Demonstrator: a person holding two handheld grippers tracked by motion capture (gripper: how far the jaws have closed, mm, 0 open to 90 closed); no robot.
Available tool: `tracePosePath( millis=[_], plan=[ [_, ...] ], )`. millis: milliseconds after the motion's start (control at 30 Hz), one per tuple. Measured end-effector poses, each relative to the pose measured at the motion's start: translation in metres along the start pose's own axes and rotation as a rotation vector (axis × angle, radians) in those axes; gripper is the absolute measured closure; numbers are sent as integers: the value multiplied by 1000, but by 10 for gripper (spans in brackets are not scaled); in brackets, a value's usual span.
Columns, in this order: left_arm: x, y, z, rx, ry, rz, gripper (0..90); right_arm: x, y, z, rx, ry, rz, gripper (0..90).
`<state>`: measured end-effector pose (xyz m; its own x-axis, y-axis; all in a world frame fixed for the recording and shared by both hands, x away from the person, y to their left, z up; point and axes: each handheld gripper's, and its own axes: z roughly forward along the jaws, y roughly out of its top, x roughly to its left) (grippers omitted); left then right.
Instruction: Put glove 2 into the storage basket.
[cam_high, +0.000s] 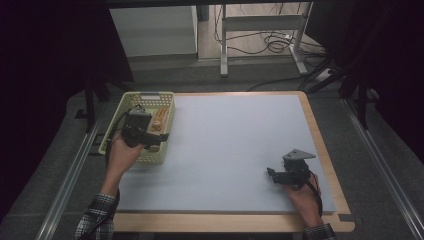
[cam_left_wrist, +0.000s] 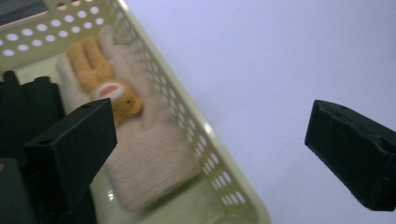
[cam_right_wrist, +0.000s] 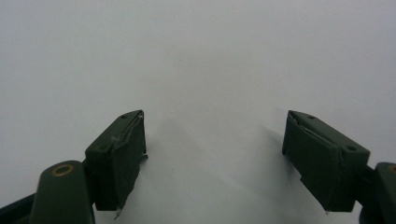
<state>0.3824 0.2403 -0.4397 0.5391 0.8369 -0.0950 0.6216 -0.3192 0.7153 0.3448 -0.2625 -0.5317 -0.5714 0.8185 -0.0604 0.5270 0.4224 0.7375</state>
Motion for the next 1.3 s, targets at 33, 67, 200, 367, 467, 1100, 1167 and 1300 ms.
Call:
tracePosePath(
  millis=[33, 67, 200, 367, 467, 1100, 1167, 1300],
  plan=[
    [-4, -1, 1, -1, -5, 14, 26, 0, 0, 0, 0, 0, 0, 211],
    [-4, -1, 1, -1, -5, 14, 26, 0, 0, 0, 0, 0, 0, 211],
    [-15, -3, 5, -8, -21, 30, 26, 0, 0, 0, 1, 0, 1, 211],
    [-27, -4, 8, -8, -35, 55, 24, 0, 0, 0, 1, 0, 1, 211],
    [-34, -5, 10, -13, -43, 66, 23, 0, 0, 0, 1, 0, 1, 211],
    [-87, -21, 33, -24, -119, 159, 21, 0, 0, 0, 0, -1, -2, 211],
    [-90, -23, 35, -20, -120, 164, 21, 0, 0, 0, 0, -1, -2, 211],
    [-100, -32, 44, -10, -117, 192, 18, 0, 0, 0, -1, -1, -3, 211]
  ],
)
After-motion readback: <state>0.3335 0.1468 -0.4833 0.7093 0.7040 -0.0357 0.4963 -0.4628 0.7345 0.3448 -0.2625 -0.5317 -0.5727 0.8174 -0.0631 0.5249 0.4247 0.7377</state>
